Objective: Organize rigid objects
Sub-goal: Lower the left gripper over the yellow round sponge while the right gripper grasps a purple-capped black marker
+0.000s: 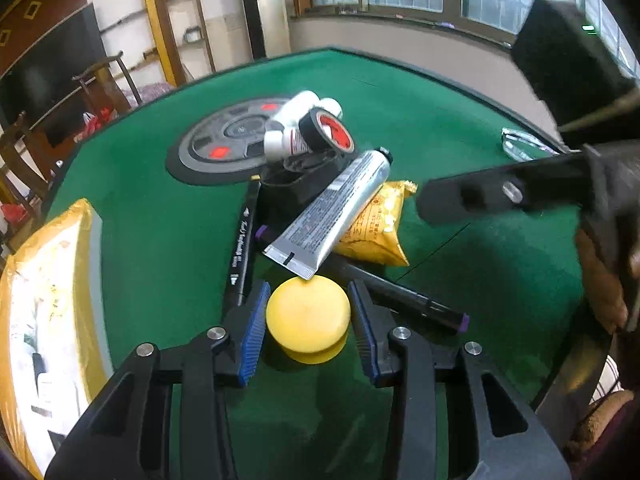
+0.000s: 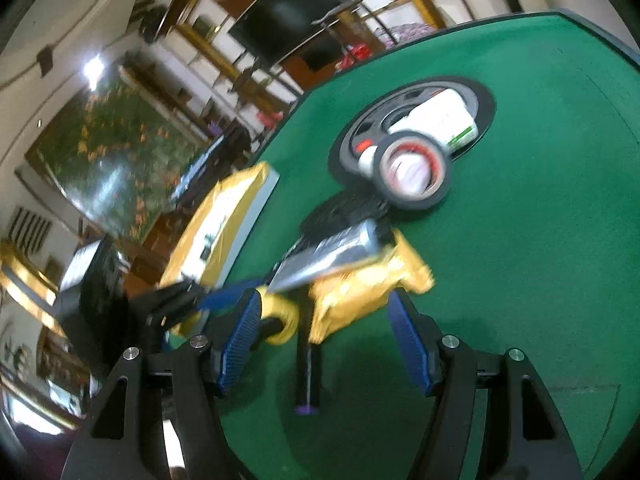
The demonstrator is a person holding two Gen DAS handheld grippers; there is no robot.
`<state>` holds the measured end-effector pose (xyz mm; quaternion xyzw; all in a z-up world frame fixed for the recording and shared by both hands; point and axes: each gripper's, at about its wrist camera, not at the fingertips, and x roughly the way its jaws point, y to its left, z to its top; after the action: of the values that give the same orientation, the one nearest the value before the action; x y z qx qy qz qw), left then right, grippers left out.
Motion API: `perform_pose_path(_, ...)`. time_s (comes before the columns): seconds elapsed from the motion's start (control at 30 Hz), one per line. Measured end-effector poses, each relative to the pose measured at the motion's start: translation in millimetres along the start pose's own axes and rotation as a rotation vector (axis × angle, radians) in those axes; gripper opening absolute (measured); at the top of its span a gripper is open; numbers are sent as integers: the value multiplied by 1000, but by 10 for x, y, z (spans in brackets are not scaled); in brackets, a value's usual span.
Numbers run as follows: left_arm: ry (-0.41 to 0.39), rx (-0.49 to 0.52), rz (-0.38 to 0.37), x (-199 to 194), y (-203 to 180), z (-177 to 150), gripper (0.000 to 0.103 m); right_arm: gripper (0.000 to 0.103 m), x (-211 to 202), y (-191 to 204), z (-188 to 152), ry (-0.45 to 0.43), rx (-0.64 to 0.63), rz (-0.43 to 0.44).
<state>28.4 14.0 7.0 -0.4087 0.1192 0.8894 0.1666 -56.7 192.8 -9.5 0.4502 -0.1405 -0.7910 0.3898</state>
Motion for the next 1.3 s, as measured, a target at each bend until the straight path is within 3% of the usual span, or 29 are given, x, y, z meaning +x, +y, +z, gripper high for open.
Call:
perform_pose_path(0.17,37,-43,-14,10,61,-38,38,58,67,137,-33,25,-52,-57)
perform_pose_path(0.23,63,-63,4,-47,83,-82,38,34,99,201,-57,50,-80,-96)
perform_pose_path(0.33,69,-95,24,-152,152,-200,38,33,198,304,-85,94,-126,-110)
perform_pose_path(0.63,55,-168,44,-255,279,-396,38,33,650,557,-79,162,-240,-311)
perform_pose_path(0.67,54,-166,47,-253,270,-397,38,30,671,564,-81,160,-256,-335)
perform_pose_path(0.7,52,-165,49,-253,269,-397,38,15,686,581,-93,163,-275,-363)
perform_pose_path(0.97,19,-224,8,-327,377,-438,38,14,425,644,-323,176,-201,-212)
perform_pose_path(1.3,-38,-249,-1,-511,407,-391,38,14,237,838,-361,120,-203,-147)
